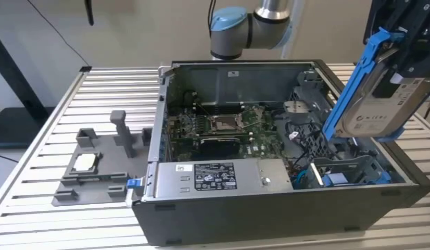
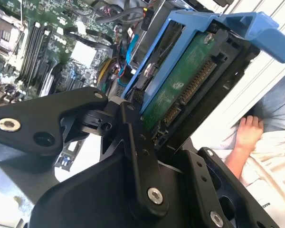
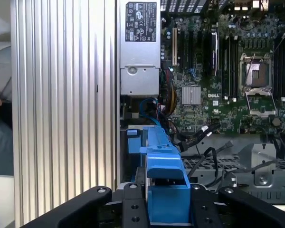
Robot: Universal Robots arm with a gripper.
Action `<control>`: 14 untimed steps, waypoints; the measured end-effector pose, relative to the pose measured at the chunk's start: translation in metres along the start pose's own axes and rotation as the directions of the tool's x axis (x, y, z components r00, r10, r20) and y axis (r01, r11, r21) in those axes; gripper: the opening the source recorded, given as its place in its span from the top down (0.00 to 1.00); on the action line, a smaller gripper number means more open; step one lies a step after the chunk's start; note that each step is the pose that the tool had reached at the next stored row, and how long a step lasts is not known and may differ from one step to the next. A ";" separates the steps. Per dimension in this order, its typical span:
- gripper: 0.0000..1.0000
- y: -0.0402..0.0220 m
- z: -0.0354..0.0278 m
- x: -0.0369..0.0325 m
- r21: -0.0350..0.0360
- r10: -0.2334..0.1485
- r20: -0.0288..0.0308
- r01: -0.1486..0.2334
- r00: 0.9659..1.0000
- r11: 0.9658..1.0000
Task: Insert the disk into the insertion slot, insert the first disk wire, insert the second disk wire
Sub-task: 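Insert the disk into the insertion slot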
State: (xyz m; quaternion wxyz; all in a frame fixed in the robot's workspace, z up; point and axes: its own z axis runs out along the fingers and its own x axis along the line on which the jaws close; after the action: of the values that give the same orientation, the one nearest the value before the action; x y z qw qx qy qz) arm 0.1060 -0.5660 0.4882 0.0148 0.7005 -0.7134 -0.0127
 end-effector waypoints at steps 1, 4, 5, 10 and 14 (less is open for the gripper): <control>0.68 0.0000 0.0003 0.0000 0.001 0.000 0.000 0.000 1.000 1.000; 0.68 -0.0001 0.0020 0.0000 0.001 0.000 0.000 0.000 1.000 1.000; 0.68 -0.0001 0.0027 0.0000 0.001 0.000 0.000 0.000 1.000 1.000; 0.68 -0.0002 0.0056 0.0000 0.001 0.000 0.000 0.000 1.000 1.000; 0.68 -0.0003 0.0084 0.0000 0.001 0.000 0.000 0.000 1.000 1.000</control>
State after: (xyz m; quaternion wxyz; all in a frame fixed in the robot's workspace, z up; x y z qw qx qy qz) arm 0.1060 -0.5660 0.4798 0.0143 0.7005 -0.7134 -0.0122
